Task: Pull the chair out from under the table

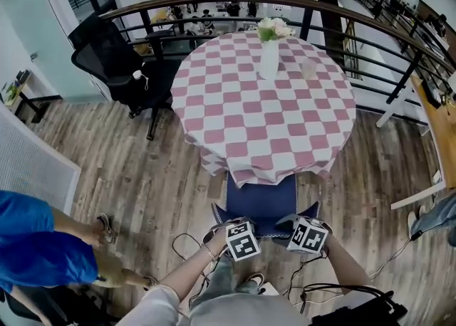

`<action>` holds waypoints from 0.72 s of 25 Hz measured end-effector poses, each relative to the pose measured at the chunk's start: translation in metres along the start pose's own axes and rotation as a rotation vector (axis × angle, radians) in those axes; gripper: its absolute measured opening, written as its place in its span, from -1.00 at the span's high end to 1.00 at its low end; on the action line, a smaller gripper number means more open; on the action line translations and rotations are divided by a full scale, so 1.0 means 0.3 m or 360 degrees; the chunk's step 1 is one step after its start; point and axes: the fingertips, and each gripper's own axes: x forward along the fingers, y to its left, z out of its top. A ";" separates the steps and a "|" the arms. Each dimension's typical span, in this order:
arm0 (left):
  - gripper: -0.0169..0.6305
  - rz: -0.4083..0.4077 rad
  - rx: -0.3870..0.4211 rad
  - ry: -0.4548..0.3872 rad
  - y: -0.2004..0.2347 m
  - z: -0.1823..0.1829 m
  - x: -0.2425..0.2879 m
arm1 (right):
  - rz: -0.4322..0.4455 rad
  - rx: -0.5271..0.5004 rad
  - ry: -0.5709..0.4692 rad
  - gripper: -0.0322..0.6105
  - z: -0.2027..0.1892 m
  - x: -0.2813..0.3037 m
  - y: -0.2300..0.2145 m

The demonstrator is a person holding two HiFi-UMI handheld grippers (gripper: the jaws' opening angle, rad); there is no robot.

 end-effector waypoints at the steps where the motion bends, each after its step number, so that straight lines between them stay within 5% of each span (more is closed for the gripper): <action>1: 0.44 -0.0020 -0.0005 -0.0003 0.001 0.000 0.002 | 0.0007 0.0007 -0.0003 0.36 0.000 0.001 0.000; 18: 0.58 -0.0102 0.0061 0.0064 -0.059 -0.016 -0.007 | 0.0055 -0.0086 0.0059 0.52 0.001 -0.003 0.063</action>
